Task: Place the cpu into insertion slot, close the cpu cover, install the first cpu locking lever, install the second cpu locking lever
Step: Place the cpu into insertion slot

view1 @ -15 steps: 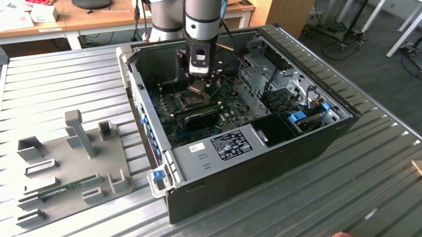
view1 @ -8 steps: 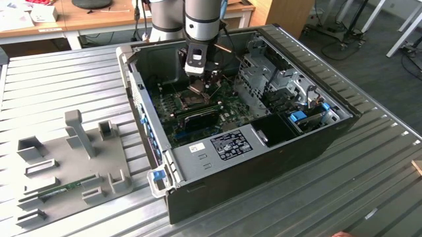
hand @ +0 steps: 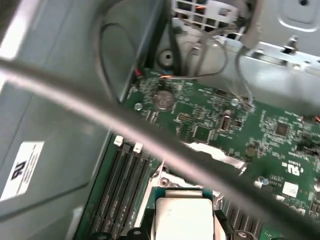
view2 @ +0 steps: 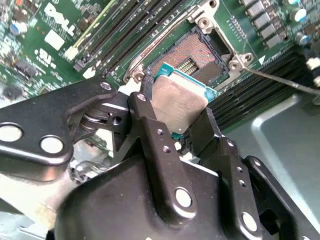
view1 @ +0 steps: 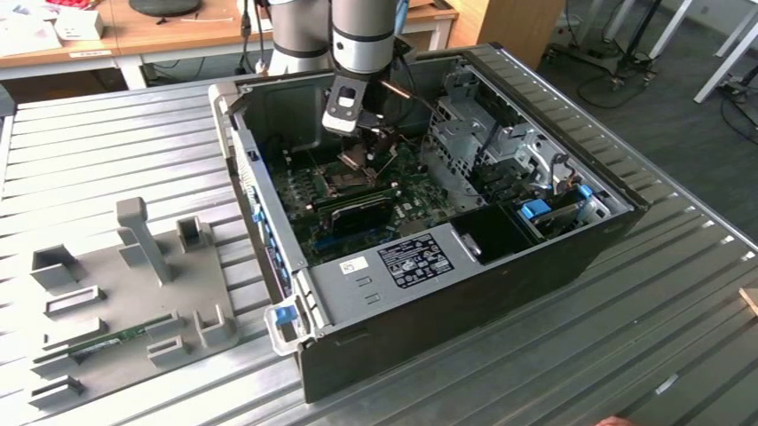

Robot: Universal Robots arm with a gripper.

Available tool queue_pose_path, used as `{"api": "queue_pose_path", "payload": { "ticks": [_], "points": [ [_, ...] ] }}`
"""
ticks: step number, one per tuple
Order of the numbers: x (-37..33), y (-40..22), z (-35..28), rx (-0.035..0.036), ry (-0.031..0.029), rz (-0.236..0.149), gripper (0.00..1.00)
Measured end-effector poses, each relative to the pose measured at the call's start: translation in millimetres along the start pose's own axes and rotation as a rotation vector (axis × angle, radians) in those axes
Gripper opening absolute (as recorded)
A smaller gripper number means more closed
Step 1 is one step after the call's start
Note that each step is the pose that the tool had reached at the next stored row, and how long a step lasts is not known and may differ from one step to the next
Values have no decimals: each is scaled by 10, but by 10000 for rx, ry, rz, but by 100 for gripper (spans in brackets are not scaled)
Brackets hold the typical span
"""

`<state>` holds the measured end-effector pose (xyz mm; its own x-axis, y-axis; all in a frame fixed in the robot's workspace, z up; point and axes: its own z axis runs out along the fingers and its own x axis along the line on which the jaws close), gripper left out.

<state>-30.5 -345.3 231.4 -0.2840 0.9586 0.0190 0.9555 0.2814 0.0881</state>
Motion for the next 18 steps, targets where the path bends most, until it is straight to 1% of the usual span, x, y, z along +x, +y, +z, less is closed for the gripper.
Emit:
{"api": "queue_pose_path", "payload": {
  "ticks": [13, 14, 18],
  "points": [
    [-1, -1, 17, -44, -206, 2323, 54],
    [-1, -2, 17, -46, -216, 2434, 54],
    [0, -2, 18, -47, -217, 2455, 54]
  ]
}}
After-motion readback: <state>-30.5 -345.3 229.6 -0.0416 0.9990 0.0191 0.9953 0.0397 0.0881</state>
